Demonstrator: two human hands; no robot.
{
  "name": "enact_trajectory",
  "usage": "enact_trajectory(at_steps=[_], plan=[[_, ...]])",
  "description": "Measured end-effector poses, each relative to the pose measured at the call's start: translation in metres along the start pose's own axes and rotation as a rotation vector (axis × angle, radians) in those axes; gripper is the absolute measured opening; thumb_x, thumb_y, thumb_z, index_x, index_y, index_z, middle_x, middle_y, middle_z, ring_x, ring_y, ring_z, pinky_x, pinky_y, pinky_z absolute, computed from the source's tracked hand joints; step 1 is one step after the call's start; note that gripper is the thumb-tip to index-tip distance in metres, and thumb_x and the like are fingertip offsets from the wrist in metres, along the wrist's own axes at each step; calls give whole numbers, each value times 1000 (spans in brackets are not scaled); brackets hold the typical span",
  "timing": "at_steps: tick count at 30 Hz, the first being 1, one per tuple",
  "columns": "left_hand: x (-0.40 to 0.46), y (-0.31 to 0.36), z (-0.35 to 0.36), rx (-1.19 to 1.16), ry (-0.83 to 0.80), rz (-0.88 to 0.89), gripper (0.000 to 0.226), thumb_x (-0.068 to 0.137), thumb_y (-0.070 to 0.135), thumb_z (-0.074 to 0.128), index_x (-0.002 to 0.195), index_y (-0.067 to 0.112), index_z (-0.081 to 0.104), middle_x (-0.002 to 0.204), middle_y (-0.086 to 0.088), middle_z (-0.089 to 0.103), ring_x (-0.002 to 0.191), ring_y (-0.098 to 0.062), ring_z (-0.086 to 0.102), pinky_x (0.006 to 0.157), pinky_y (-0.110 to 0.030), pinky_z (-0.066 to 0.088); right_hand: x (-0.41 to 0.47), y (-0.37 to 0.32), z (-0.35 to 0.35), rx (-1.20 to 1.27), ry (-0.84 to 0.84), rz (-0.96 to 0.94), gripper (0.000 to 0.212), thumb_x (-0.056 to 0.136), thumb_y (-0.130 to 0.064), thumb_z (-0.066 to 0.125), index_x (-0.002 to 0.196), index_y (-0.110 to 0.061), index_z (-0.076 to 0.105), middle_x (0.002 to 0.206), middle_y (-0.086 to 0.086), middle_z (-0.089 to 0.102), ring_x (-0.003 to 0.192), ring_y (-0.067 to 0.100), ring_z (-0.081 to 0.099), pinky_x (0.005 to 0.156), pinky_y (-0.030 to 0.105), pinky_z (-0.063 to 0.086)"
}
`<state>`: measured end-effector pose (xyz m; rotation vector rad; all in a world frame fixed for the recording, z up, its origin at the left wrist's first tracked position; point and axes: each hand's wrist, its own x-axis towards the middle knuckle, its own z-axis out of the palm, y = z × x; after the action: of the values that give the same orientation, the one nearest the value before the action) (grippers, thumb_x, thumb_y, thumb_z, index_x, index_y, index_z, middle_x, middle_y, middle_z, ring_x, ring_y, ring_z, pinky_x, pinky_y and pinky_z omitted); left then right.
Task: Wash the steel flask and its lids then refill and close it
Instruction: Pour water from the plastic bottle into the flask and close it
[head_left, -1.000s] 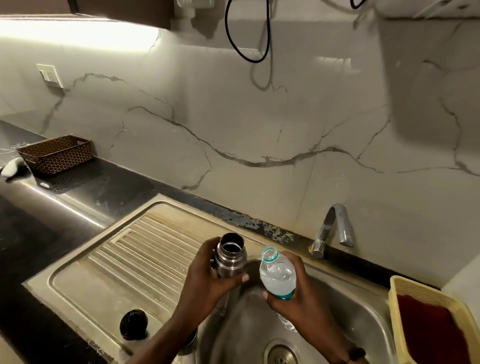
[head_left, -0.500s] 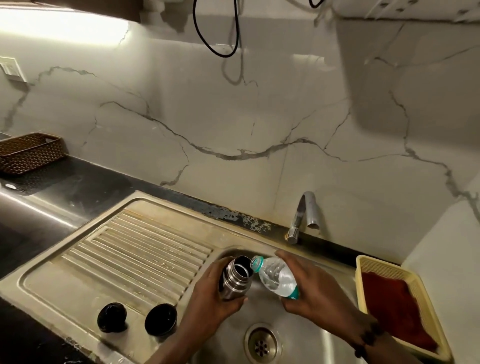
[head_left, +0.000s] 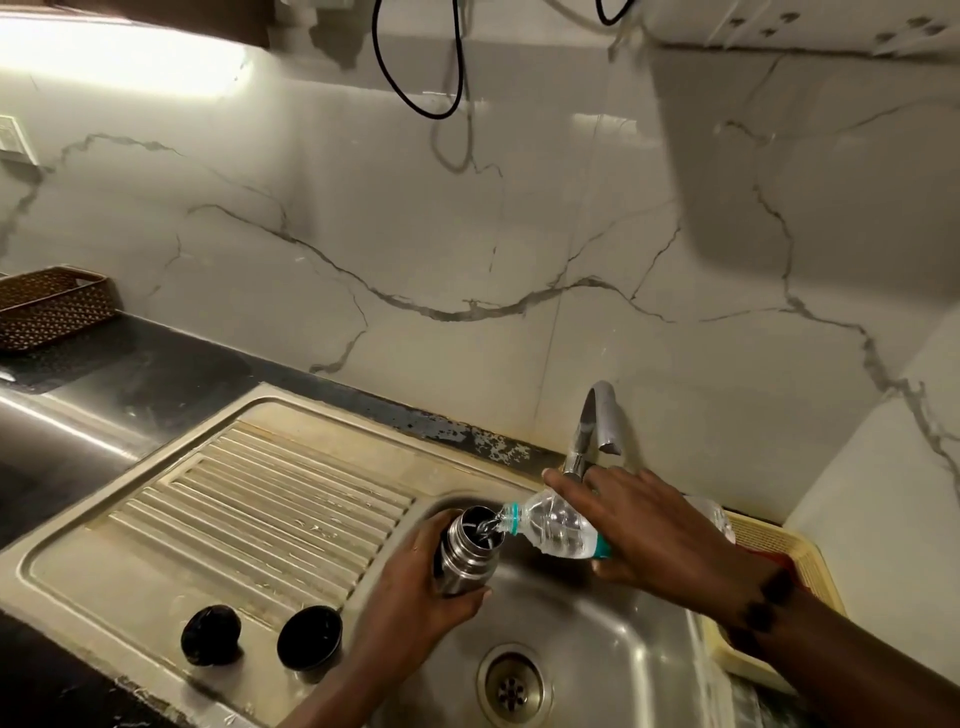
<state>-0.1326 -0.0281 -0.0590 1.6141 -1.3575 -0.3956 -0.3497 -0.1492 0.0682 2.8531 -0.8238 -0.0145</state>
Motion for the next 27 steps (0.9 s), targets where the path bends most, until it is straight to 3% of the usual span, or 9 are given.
enact_trajectory(at_steps=[4, 10, 15, 20, 27], plan=[[1, 9, -4, -23, 11, 37, 89, 64, 23, 91, 125, 65, 41, 122, 41, 55, 113, 16, 54, 89, -1, 40, 1, 5, -12, -51, 10, -26, 94, 87, -36, 68, 152, -35, 0, 148, 3, 36, 131, 21, 37, 102, 31, 32], [2, 14, -5, -23, -2, 45, 86, 65, 29, 90, 128, 61, 41, 123, 34, 58, 115, 11, 55, 91, -4, 41, 1, 9, -25, -89, 70, -66, 96, 82, -37, 72, 149, -36, 4, 139, 3, 45, 121, 20, 45, 96, 32, 36], [3, 16, -8, -29, 6, 37, 84, 65, 26, 90, 127, 56, 43, 123, 31, 58, 116, 13, 53, 90, -2, 40, 6, 13, -30, -156, 56, -83, 104, 69, -38, 83, 145, -35, 13, 122, 3, 58, 103, 21, 56, 82, 33, 45], [2, 17, -9, -22, 21, 43, 86, 66, 27, 91, 126, 57, 38, 122, 33, 54, 117, 18, 48, 90, 1, 38, 8, 15, -37, -173, 75, -109, 97, 82, -39, 73, 145, -38, -1, 141, 4, 44, 120, 21, 46, 96, 34, 39], [2, 16, -7, -42, 7, 35, 84, 66, 32, 87, 137, 46, 43, 128, 24, 60, 117, 6, 55, 95, -10, 43, 13, 15, -45, -235, 64, -113, 96, 83, -36, 73, 144, -39, -1, 141, 3, 42, 120, 22, 44, 96, 34, 38]])
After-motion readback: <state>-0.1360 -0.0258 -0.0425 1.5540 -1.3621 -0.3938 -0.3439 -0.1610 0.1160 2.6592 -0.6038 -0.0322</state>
